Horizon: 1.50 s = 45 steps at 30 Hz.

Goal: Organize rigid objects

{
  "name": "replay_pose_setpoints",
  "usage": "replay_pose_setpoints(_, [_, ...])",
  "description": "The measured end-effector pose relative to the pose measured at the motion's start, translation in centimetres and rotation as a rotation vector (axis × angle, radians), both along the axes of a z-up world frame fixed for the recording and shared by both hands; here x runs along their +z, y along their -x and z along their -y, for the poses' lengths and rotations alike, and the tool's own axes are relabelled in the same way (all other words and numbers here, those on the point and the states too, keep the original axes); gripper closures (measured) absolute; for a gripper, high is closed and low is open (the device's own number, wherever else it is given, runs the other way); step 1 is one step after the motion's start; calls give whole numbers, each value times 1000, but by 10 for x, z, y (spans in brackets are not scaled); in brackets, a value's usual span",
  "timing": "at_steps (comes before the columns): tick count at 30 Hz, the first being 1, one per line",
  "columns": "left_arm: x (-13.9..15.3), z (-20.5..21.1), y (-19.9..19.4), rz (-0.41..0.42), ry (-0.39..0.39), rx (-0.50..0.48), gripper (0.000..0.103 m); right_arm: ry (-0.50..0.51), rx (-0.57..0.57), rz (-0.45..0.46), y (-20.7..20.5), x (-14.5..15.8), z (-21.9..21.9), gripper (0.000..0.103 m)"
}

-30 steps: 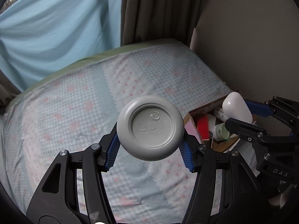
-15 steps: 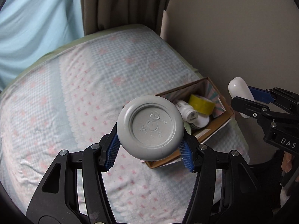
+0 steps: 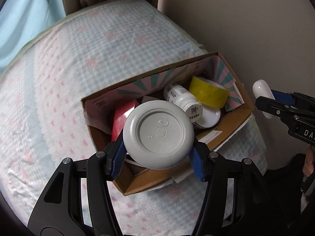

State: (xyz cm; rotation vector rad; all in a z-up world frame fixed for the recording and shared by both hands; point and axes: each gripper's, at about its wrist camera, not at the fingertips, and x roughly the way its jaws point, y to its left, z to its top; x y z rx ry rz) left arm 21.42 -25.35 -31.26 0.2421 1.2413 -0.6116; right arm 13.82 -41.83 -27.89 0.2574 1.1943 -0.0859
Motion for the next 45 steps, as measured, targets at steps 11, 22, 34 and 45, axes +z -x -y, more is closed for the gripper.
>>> replay_pose_setpoints(11, [-65, 34, -42, -80, -75, -40, 49, -51, -34, -118, -10, -64, 21, 62])
replay_pose_setpoints(22, [-67, 45, -49, -69, -117, -77, 0, -122, -77, -111, -12, -75, 34, 0])
replay_pose_setpoints(34, [-43, 25, -43, -39, -109, -46, 0, -124, -113, -81, -6, -62, 37, 0])
replay_pose_setpoints(45, [26, -8, -20, 26, -5, 7, 0, -84, -106, -17, 0, -12, 13, 0])
